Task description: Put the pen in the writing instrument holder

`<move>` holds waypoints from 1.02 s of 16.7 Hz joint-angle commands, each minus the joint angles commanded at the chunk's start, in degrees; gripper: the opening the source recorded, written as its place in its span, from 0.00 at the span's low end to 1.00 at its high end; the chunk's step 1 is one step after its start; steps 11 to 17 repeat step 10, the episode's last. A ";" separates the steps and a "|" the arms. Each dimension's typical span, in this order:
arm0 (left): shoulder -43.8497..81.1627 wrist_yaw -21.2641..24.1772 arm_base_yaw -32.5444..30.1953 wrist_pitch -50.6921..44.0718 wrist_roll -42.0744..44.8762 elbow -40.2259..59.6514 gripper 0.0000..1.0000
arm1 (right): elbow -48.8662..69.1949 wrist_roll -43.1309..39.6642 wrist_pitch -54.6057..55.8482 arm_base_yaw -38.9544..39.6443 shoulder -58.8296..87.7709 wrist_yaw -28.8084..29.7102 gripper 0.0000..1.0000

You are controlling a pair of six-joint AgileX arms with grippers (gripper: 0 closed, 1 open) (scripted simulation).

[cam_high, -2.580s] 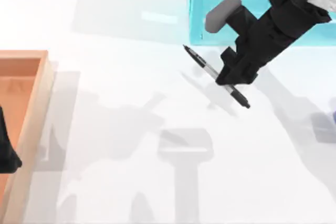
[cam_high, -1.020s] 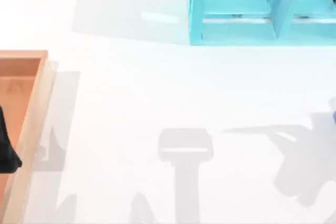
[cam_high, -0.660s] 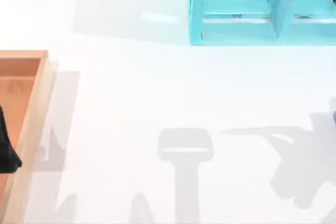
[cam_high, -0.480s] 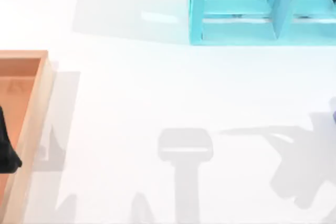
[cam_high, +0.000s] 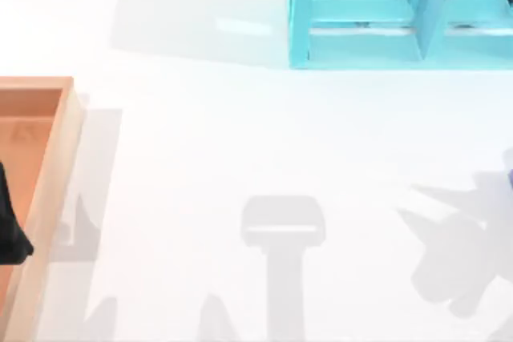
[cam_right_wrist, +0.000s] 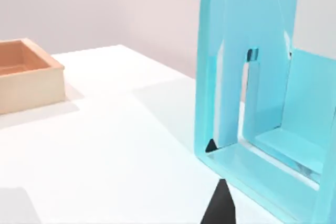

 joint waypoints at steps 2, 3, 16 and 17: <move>0.00 0.00 0.00 0.00 0.00 0.00 1.00 | 0.00 0.00 0.00 0.00 0.00 0.00 0.83; 0.00 0.00 0.00 0.00 0.00 0.00 1.00 | 0.00 0.00 0.00 0.00 0.00 0.00 0.90; 0.00 0.00 0.00 0.00 0.00 0.00 1.00 | 0.00 0.00 0.00 0.00 0.00 0.00 1.00; 0.00 0.00 0.00 0.00 0.00 0.00 1.00 | 0.00 0.00 0.00 0.00 0.00 0.00 1.00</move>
